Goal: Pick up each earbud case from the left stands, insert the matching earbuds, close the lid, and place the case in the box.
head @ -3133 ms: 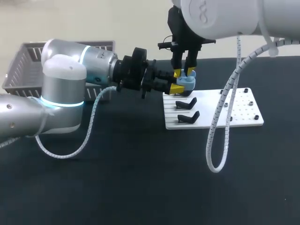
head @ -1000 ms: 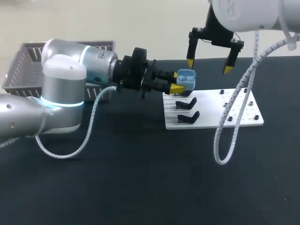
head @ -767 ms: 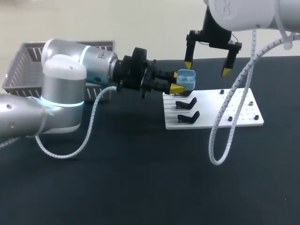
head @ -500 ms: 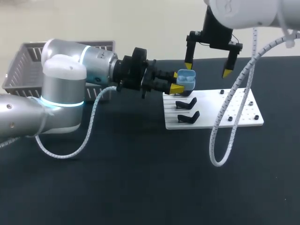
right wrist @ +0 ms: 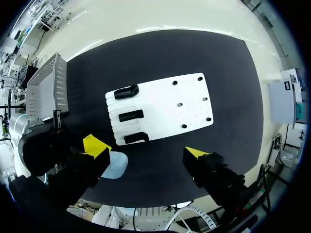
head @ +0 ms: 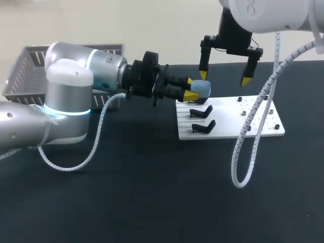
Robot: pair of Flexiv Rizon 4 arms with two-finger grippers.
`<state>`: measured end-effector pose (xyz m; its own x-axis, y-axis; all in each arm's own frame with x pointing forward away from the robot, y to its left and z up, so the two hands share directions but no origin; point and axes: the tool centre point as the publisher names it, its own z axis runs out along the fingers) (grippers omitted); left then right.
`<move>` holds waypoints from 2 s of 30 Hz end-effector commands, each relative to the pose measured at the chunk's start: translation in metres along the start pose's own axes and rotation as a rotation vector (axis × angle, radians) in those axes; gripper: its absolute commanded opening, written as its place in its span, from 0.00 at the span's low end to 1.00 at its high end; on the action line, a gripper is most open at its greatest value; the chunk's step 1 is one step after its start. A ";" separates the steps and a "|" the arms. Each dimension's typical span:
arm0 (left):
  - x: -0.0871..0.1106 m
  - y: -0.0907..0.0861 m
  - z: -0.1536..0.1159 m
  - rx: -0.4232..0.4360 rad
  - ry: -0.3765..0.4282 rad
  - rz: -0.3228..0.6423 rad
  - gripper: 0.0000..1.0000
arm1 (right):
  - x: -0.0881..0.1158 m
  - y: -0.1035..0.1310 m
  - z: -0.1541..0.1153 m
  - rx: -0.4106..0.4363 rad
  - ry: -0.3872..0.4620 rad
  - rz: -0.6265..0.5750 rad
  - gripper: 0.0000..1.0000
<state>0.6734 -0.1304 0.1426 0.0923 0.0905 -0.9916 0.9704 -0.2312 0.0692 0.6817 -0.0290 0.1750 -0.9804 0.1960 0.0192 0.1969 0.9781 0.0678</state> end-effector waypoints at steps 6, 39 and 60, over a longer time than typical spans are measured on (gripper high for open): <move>0.000 0.000 0.000 -0.002 -0.001 0.001 0.00 | 0.004 -0.020 -0.032 -0.113 -0.239 -0.026 1.00; -0.050 -0.034 -0.101 -0.491 0.186 0.020 0.00 | 0.054 -0.011 -0.097 -0.381 -0.478 -0.182 1.00; -0.005 0.003 -0.264 -0.835 0.432 -0.067 0.00 | 0.054 -0.011 -0.097 -0.381 -0.478 -0.182 1.00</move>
<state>0.7277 0.1216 0.1786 -0.0487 0.4546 -0.8894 0.8812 0.4388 0.1760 0.6292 -0.0358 0.2732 -0.8804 0.1199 -0.4588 -0.0723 0.9223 0.3798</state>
